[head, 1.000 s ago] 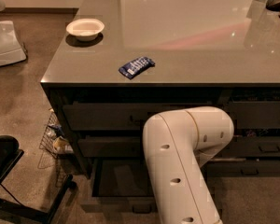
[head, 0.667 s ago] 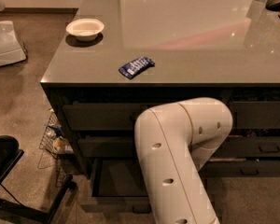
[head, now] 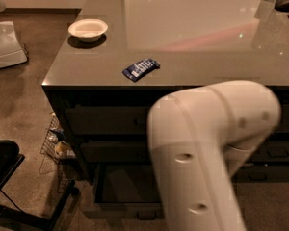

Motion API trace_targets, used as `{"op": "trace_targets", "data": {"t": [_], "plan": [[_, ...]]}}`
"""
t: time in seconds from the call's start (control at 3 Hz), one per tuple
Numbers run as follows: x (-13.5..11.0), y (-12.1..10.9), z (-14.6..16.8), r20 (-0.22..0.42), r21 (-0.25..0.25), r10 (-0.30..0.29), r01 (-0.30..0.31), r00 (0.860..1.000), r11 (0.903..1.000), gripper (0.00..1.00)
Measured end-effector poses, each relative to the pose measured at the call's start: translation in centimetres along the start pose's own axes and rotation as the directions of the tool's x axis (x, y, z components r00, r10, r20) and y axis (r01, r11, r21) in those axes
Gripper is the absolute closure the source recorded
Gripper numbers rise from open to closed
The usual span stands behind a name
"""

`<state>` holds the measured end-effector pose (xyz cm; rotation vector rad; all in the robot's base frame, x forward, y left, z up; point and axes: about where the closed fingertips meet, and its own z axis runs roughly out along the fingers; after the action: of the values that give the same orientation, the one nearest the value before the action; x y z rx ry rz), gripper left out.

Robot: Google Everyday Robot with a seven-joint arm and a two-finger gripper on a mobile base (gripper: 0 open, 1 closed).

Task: Open bottom drawer

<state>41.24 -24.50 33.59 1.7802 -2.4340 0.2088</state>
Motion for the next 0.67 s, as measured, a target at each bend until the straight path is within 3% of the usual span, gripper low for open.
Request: {"op": "trace_targets", "data": {"t": [0.33, 0.67], "plan": [[0.1, 1.0, -1.2, -0.012, 0.030, -0.012, 0.012, 1.000, 0.9995, 1.00], [-0.9, -1.8, 0.9, 0.048, 0.048, -0.025, 0.023, 0.999, 0.9986, 1.00]]}}
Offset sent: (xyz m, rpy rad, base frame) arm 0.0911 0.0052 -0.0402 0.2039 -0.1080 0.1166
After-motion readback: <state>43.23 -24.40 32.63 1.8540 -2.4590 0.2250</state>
